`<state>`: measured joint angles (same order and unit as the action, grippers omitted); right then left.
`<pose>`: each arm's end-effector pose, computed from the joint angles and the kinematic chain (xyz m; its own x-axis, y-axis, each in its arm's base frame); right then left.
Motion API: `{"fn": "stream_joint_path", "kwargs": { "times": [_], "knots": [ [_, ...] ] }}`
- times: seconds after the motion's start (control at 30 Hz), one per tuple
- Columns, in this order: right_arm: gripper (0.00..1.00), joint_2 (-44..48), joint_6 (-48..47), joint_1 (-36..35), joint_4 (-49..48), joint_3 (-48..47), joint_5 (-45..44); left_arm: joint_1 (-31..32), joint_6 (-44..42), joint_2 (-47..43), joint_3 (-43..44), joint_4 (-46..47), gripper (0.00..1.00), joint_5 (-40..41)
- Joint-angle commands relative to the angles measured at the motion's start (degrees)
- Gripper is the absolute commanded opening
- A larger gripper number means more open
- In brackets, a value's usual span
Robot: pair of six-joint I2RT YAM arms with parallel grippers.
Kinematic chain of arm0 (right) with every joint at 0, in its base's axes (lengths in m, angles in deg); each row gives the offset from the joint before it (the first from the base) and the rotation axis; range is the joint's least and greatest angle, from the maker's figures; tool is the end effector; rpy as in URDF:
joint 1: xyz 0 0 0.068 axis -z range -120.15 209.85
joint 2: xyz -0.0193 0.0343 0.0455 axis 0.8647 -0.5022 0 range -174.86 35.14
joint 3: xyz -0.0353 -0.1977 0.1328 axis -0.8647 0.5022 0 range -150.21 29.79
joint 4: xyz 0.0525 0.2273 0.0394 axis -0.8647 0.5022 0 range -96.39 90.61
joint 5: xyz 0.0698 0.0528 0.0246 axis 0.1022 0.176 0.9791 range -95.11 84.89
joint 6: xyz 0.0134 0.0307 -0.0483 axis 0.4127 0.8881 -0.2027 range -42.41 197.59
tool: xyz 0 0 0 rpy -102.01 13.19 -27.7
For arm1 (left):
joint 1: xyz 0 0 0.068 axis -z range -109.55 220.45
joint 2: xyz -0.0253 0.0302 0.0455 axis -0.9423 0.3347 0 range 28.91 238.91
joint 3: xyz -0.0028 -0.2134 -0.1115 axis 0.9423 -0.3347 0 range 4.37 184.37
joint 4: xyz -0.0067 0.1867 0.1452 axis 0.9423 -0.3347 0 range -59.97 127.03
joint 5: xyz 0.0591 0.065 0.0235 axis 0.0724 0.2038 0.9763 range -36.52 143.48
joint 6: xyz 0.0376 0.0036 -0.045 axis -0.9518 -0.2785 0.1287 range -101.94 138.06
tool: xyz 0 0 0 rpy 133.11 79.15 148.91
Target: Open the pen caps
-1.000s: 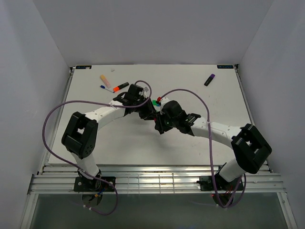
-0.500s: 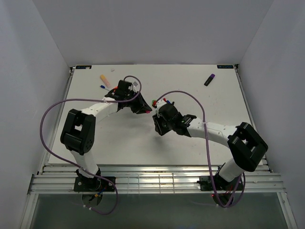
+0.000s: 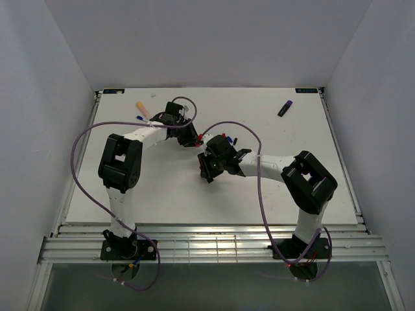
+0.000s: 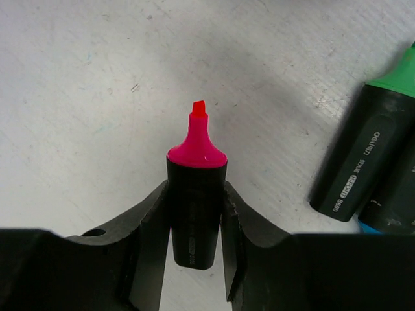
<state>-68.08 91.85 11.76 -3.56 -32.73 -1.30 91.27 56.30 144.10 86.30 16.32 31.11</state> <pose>0.2395 0.2712 0.1610 -0.6367 -0.3414 -0.6914 -0.6375 0.7374 0.2230 0.3685 -0.1575 0.1610 -0.9267 -0.2599 -0.2715 -0.0453 0.7944 -0.6058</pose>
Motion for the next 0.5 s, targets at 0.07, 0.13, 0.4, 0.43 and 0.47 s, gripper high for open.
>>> {"fn": "stream_joint_path", "kwargs": {
  "times": [0.07, 0.13, 0.4, 0.43, 0.47],
  "knots": [
    [0.08, -1.7, -0.1, 1.5, -1.5, -3.6, -3.4, -1.7, -1.9, 2.9, 3.8, -2.4, 0.01, 1.5],
    [0.08, -2.3, -0.6, 1.9, -1.2, -4.4, -3.6, -2.1, -1.9, 4.4, 4.8, -2.3, 0.03, 1.1],
    [0.19, -5.2, -2.7, 3.6, 0.4, -6.6, -5.7, -2.2, -0.5, 7.9, 6.0, 0.4, 0.24, -3.2],
    [0.2, -5.4, -3.0, 4.1, 0.5, -6.8, -5.9, -2.2, -0.4, 8.3, 6.1, 0.5, 0.3, -3.3],
    [0.2, -5.7, -3.0, 4.4, 0.6, -7.2, -6.2, -2.2, -0.4, 8.8, 6.3, 0.6, 0.32, -3.2]
  ]
}}
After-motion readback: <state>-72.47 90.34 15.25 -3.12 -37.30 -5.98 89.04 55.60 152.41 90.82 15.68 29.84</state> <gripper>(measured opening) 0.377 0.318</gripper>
